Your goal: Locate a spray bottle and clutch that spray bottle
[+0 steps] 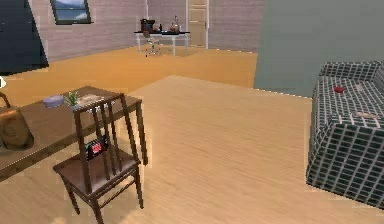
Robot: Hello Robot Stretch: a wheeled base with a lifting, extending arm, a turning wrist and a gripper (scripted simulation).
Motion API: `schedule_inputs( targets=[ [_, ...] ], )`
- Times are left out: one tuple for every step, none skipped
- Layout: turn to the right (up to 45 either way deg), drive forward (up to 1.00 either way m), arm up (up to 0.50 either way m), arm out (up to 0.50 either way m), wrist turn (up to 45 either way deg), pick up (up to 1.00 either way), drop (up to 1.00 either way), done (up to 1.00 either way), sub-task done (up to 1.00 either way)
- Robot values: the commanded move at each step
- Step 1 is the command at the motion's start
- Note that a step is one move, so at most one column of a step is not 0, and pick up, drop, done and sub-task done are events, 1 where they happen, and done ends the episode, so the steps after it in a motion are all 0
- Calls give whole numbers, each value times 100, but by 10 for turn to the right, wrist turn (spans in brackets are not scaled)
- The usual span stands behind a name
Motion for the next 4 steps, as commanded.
schedule_inputs(
  targets=[
    [30,0,0,0,0,0,0,0,0],
    [0,100,0,0,0,0,0,0,0],
    [30,0,0,0,0,0,0,0,0],
    [450,0,0,0,0,0,0,0,0]
  ],
)
